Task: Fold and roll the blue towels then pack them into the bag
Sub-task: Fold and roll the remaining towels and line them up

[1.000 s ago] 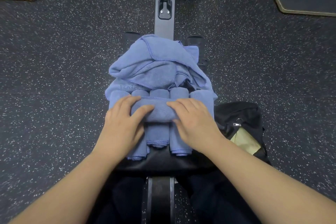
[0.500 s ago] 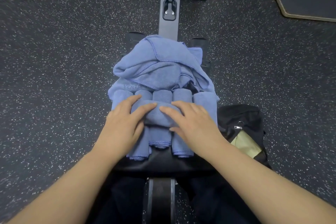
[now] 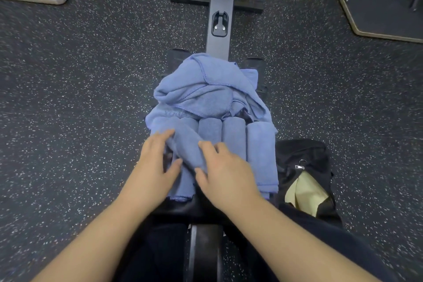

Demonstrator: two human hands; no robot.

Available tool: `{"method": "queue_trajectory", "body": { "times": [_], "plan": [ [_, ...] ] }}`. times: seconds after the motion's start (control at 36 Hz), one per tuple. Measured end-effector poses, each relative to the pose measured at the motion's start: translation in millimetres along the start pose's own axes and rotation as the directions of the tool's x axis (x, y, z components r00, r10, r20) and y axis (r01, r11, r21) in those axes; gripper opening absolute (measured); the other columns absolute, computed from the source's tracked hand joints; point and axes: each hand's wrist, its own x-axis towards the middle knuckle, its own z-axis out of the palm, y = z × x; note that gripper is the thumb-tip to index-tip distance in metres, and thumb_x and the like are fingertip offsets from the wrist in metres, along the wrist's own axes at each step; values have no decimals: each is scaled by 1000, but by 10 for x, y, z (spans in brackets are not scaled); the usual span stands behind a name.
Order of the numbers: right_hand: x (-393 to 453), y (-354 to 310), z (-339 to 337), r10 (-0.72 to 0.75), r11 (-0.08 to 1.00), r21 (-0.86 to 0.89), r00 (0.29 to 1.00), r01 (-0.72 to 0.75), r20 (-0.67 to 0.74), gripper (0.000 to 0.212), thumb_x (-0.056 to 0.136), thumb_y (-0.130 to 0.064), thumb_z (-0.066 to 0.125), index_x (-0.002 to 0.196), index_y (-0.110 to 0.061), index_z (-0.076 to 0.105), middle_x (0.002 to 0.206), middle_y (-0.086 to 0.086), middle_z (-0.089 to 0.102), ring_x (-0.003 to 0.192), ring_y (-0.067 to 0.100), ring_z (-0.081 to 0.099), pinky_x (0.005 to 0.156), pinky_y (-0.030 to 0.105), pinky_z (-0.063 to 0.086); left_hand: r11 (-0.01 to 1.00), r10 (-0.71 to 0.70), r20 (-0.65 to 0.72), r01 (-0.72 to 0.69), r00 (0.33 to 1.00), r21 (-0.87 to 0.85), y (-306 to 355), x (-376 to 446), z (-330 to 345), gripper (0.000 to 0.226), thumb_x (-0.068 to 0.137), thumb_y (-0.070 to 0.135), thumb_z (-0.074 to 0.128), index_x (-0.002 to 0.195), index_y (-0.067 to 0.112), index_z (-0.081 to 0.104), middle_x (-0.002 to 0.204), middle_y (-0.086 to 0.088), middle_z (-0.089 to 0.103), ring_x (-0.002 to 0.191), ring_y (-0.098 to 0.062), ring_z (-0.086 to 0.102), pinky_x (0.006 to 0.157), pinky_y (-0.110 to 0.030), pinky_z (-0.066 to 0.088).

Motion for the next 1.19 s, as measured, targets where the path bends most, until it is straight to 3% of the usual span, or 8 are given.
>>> {"method": "queue_trajectory", "body": {
  "times": [0.11,0.17,0.36,0.47,0.67,0.83,1.06,1.19],
  "plan": [
    [0,-134,47,164,967,184,984,-174,68,41,96,-39,47,130,-21,35,124,5,49,109,27,54,82,37,43,999,-5,42,6,999,-40,1,9,-19,61,91,12,61,139,39,36,153,6,24,127,12,36,109,-35,36],
    [1,-203,78,267,907,307,957,-288,110,38,94,-38,50,126,-20,39,121,3,54,108,26,55,85,38,45,999,10,89,-6,996,-44,4,8,-54,61,92,10,60,131,50,36,145,15,30,132,-1,39,109,-38,38],
    [27,-390,166,331,850,395,937,-349,114,42,92,-42,52,126,-22,37,123,4,50,110,26,53,87,40,46,987,-93,98,105,991,-119,-48,61,-144,51,93,14,60,133,43,48,68,9,46,48,1,45,54,-15,36],
    [28,-410,191,334,812,460,932,-359,138,48,92,-42,51,134,-26,35,129,1,46,113,24,53,90,39,45,944,-142,152,180,978,-276,-63,70,-118,50,78,41,65,112,73,45,87,-11,60,57,-17,47,59,-30,44],
    [-63,-465,190,280,757,569,946,-321,162,63,90,-38,57,144,-32,26,135,-4,34,119,18,48,96,37,42,918,-133,133,172,982,-357,52,64,-127,53,92,11,62,119,52,42,87,0,57,49,-15,47,44,-20,41],
    [-48,-516,169,244,795,543,962,-269,120,68,90,-40,57,148,-31,22,132,-6,30,115,18,51,94,35,42,887,-167,123,204,978,-413,99,85,-150,52,84,24,60,119,58,41,94,22,63,40,-7,44,47,-24,39],
    [72,-580,228,179,786,578,975,-220,129,71,93,-39,53,152,-28,15,129,-3,30,110,22,55,91,40,48,885,-216,102,239,971,-400,106,245,-217,53,96,-4,40,132,35,46,94,5,59,51,7,47,52,-9,40],
    [79,-587,254,131,802,565,980,-193,149,67,98,-35,46,153,-22,10,140,0,28,128,17,39,104,30,34,960,-182,66,192,981,-202,-91,301,-227,44,84,45,57,125,58,47,118,-14,57,93,-9,59,84,-28,44]
  ]
}}
